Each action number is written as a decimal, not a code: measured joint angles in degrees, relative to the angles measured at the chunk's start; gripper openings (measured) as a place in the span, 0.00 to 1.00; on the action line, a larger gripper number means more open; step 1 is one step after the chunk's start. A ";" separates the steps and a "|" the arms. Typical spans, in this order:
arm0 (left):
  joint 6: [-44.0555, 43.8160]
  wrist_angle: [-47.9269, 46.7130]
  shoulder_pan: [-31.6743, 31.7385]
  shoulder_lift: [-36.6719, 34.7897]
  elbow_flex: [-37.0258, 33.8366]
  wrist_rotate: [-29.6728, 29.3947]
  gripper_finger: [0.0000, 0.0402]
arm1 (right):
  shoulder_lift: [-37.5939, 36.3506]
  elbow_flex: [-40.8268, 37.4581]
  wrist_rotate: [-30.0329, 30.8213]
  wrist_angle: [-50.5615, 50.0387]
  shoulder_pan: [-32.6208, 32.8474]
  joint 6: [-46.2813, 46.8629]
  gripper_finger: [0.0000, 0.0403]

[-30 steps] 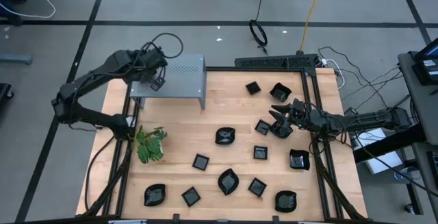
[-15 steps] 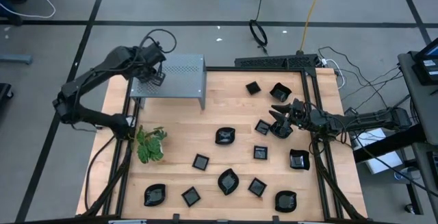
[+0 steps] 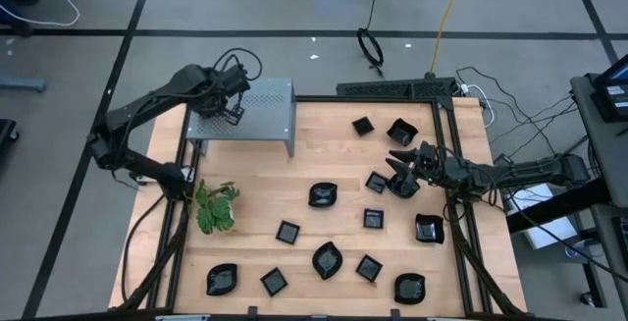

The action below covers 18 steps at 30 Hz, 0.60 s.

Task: Pick & Place Mini shaped plates
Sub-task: Stack the distorted square plate on top of the distorted square plate on the shelf, then put the leaf shaped plate on the shelf

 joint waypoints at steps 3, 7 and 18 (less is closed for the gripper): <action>-0.13 -0.88 -0.02 0.01 0.00 -0.06 0.02 | 0.00 0.00 0.00 0.00 0.00 -0.02 0.35; -1.05 -1.71 -0.01 0.01 0.00 -0.14 0.08 | -0.01 0.00 0.00 0.00 0.02 0.00 0.35; 2.03 -0.87 -0.52 -0.61 0.00 -1.14 0.30 | 0.00 0.00 0.00 -0.02 0.00 -0.02 0.35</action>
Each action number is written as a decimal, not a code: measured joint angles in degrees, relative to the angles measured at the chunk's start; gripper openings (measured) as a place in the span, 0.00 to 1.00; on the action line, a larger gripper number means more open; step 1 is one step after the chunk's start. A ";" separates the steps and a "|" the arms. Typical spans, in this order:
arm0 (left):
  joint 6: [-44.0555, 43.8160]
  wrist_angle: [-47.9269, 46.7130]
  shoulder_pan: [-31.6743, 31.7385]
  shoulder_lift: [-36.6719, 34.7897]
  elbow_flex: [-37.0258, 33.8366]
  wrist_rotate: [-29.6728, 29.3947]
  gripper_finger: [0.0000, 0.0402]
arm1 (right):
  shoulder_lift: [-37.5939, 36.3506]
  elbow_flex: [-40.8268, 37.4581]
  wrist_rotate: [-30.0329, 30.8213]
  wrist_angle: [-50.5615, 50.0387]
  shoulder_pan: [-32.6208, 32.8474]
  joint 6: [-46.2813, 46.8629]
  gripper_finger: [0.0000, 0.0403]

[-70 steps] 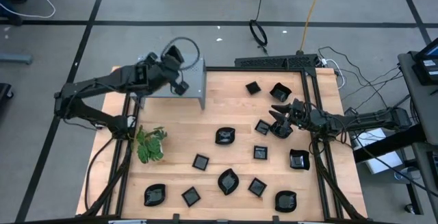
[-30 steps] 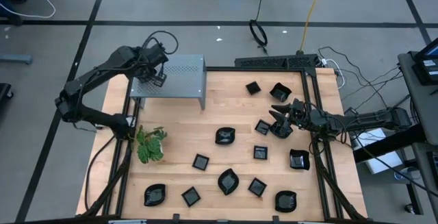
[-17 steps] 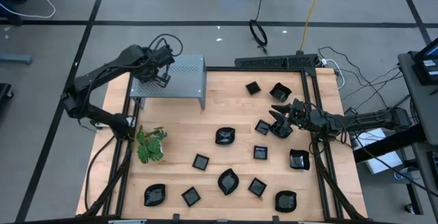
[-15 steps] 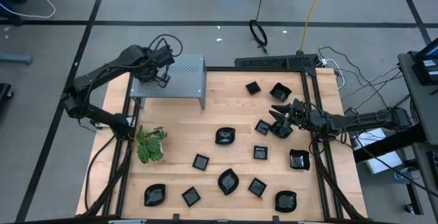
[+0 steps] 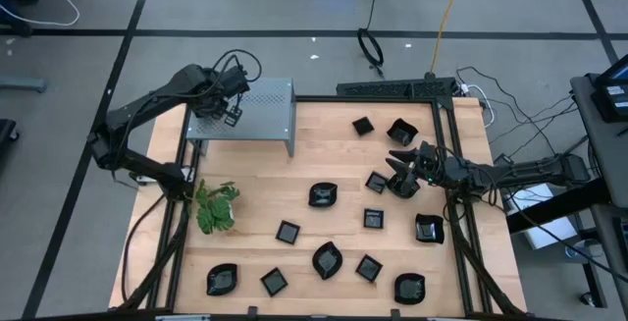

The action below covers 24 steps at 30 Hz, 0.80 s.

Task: Pick & Place Mini shaped plates
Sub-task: Put the leaf shaped plate on the shelf

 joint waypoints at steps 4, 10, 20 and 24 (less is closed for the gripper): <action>3.36 4.07 -1.68 -1.38 0.00 -0.03 0.32 | 0.00 0.00 0.00 0.02 0.00 0.01 0.35; 11.73 15.41 -4.85 -1.83 0.00 1.73 0.33 | 0.00 0.00 0.00 0.02 0.00 0.00 0.35; 30.23 34.36 -13.96 2.90 0.00 12.69 0.33 | -0.02 0.00 0.00 0.02 0.00 0.01 0.35; 32.68 39.11 -18.47 6.44 0.00 15.12 0.33 | -0.02 0.00 0.00 0.02 0.02 0.02 0.35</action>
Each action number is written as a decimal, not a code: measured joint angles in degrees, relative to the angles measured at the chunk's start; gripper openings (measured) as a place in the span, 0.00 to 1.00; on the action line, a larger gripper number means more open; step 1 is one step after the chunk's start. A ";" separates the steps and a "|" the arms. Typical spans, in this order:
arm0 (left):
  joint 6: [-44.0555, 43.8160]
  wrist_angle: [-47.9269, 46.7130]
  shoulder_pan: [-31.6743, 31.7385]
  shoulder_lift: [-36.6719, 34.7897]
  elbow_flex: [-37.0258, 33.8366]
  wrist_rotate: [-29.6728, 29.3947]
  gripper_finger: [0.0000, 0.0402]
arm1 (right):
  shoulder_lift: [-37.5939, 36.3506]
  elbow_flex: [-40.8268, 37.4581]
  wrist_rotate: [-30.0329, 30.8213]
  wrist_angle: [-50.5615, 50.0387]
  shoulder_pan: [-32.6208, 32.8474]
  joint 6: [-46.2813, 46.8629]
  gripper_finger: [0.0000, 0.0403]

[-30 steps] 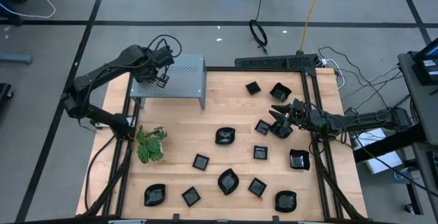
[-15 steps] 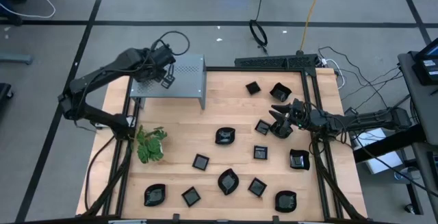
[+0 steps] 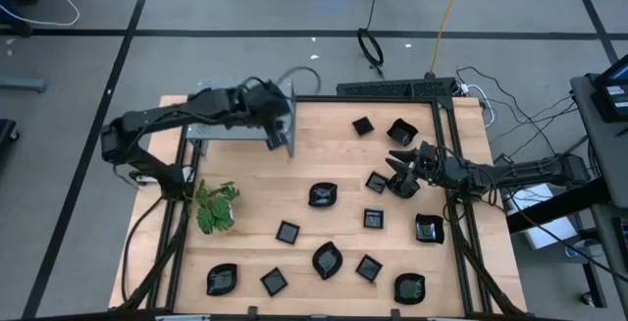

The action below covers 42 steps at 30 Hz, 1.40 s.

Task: Pick & Place Mini shaped plates
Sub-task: Put the leaf shaped plate on the shelf

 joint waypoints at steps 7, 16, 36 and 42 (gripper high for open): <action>-10.22 7.33 -7.54 7.43 0.00 0.53 0.33 | 0.02 0.00 0.00 0.00 -0.02 -0.02 0.35; -23.03 11.04 -19.56 16.51 0.00 3.95 0.45 | 0.01 0.00 0.00 -0.01 -0.02 -0.02 0.35; -7.40 20.91 -28.33 32.72 0.02 -1.58 0.52 | 0.08 0.01 0.00 0.00 -0.01 -0.01 0.35; -7.33 22.68 -28.60 34.10 0.09 -2.53 0.48 | 0.07 0.00 0.00 0.00 -0.02 -0.02 0.35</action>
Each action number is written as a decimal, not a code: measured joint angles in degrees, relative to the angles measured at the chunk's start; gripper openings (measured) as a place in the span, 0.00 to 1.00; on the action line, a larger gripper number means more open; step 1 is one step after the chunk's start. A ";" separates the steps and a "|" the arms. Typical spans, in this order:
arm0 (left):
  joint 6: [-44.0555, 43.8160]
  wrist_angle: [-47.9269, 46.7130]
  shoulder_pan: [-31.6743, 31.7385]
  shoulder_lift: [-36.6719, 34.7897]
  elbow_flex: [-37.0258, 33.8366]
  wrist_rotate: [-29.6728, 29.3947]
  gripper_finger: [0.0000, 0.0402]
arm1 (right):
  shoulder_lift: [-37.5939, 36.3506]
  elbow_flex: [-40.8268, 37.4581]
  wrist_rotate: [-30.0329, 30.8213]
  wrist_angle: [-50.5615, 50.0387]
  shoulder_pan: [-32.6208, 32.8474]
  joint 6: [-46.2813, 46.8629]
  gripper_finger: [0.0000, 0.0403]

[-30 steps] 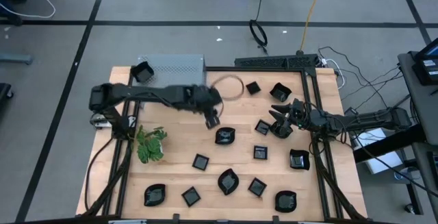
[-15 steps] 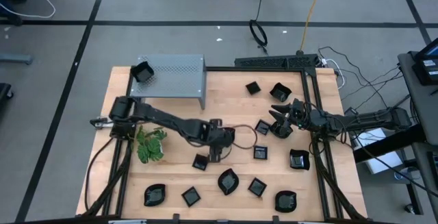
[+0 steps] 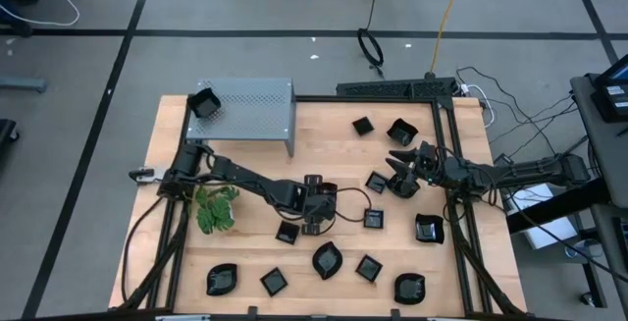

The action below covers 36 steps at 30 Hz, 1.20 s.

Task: Pick & Place Mini shaped plates
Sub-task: Put the leaf shaped plate on the shelf

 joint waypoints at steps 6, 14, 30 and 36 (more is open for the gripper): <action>-3.76 1.05 0.36 0.12 -0.02 -0.16 0.24 | 0.02 0.02 -0.01 0.00 0.00 0.00 0.35; -6.59 1.45 0.81 -0.46 -0.02 3.05 0.04 | 0.02 0.01 -0.02 -0.01 0.00 0.00 0.35; -0.46 3.92 4.14 -20.43 -0.09 -6.96 0.02 | 0.04 0.01 -0.04 -0.06 0.00 0.00 0.35; -0.33 -3.89 8.23 -28.38 -0.04 -16.16 0.01 | 0.07 0.00 -0.02 -0.02 0.00 0.00 0.35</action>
